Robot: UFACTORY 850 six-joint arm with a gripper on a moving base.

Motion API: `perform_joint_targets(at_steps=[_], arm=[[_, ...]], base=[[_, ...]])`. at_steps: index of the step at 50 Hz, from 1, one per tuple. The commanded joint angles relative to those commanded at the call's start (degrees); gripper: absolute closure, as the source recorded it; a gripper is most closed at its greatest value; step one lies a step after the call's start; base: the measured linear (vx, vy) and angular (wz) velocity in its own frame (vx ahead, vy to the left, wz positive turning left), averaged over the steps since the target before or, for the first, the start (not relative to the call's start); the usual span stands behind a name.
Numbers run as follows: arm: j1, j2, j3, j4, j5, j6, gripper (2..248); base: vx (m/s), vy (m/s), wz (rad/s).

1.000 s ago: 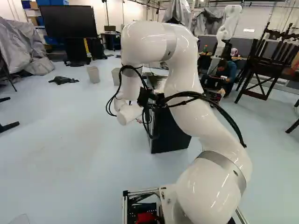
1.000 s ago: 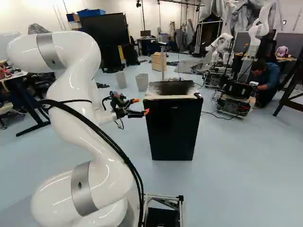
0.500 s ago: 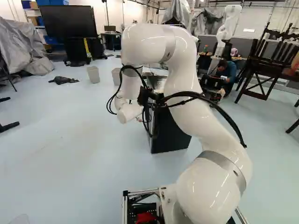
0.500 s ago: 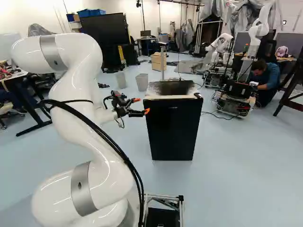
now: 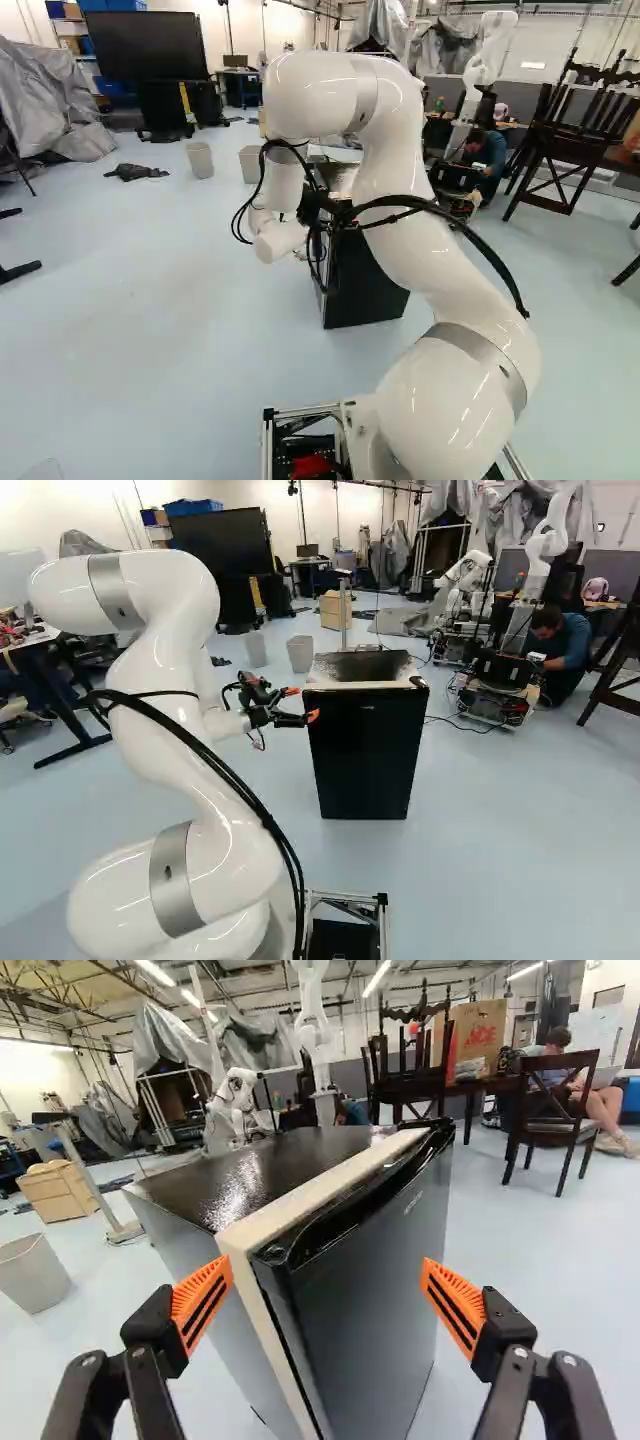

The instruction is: Grab a drink from the fridge

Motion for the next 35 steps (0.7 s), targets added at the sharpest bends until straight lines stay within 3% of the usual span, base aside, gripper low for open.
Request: perform_joint_targets(at_steps=[35], arm=[[-1.2, 0.0, -0.1, 0.0, -3.4, 0.0, 3]], base=[[0.0, 0.0, 0.0]])
